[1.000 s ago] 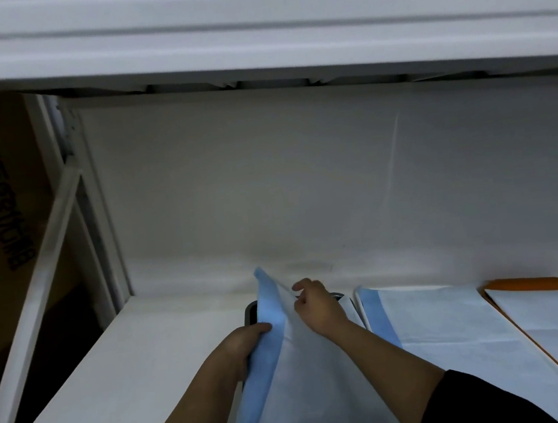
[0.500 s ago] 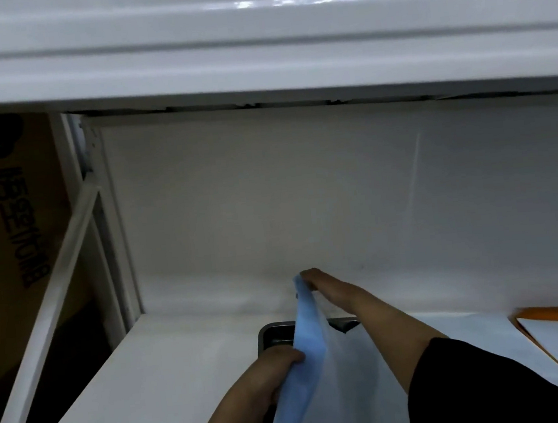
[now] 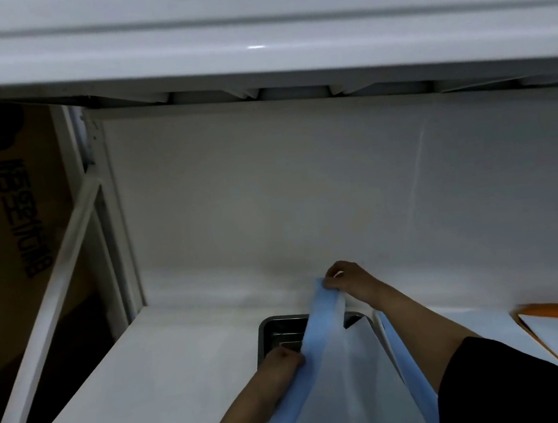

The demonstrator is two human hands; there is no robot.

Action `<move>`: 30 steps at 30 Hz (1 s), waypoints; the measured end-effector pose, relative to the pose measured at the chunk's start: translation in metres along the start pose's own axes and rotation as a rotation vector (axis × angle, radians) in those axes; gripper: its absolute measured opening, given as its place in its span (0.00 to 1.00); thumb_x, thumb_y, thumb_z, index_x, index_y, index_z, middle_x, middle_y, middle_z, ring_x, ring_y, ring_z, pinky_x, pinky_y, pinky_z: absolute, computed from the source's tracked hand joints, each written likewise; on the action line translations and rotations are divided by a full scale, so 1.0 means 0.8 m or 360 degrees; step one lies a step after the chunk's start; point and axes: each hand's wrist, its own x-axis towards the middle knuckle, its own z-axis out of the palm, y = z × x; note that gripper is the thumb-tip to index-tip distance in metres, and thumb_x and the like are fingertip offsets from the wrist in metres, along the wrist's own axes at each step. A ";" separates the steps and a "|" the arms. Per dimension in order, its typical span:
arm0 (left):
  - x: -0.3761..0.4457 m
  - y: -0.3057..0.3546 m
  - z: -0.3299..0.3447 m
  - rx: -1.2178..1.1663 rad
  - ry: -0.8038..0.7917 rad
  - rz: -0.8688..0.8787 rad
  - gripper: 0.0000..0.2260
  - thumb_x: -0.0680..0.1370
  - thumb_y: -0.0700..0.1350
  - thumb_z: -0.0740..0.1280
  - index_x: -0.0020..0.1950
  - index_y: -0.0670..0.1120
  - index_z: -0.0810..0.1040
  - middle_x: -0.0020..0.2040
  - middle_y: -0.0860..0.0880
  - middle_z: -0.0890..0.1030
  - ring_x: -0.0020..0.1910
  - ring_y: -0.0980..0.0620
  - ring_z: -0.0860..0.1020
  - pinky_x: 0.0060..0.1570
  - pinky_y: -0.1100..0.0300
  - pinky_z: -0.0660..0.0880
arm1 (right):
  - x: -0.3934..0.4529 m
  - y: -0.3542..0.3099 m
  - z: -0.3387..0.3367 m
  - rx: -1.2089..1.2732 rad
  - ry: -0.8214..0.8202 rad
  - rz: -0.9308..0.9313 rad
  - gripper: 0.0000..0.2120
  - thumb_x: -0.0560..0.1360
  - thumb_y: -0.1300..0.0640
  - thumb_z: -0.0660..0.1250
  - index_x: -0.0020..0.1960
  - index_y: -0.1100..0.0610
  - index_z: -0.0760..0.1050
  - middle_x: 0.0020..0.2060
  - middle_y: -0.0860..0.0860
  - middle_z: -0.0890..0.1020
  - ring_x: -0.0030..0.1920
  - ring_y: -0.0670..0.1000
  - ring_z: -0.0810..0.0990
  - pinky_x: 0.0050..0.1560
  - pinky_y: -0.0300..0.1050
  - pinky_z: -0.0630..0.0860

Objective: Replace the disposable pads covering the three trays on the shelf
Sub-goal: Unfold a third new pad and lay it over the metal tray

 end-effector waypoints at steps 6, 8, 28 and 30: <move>-0.003 -0.016 0.011 0.0430 0.0089 0.0065 0.11 0.78 0.46 0.62 0.59 0.47 0.67 0.52 0.50 0.74 0.55 0.51 0.75 0.53 0.61 0.70 | 0.005 0.010 0.021 -0.0398 0.0192 0.0009 0.11 0.75 0.60 0.63 0.55 0.52 0.65 0.40 0.51 0.73 0.40 0.50 0.73 0.36 0.41 0.67; -0.010 -0.015 0.017 0.0381 0.0128 0.0177 0.14 0.78 0.43 0.62 0.64 0.47 0.67 0.57 0.50 0.75 0.56 0.53 0.74 0.55 0.63 0.70 | 0.006 0.011 0.026 -0.0515 0.0232 -0.0049 0.12 0.75 0.62 0.62 0.56 0.54 0.66 0.44 0.50 0.71 0.41 0.49 0.72 0.37 0.40 0.66; -0.025 -0.009 0.028 0.0682 0.0139 0.0357 0.07 0.81 0.40 0.54 0.55 0.48 0.69 0.43 0.55 0.73 0.46 0.54 0.72 0.40 0.64 0.67 | 0.001 -0.003 0.025 -0.1939 -0.0424 -0.0792 0.16 0.71 0.64 0.65 0.57 0.52 0.76 0.58 0.50 0.76 0.62 0.52 0.69 0.57 0.44 0.62; -0.025 -0.007 0.028 0.0658 0.0112 0.0352 0.08 0.81 0.39 0.53 0.48 0.52 0.66 0.40 0.59 0.69 0.43 0.58 0.71 0.39 0.65 0.65 | -0.002 -0.008 0.039 -0.1926 -0.0456 -0.0923 0.17 0.70 0.67 0.64 0.56 0.53 0.76 0.56 0.51 0.77 0.62 0.52 0.69 0.62 0.45 0.61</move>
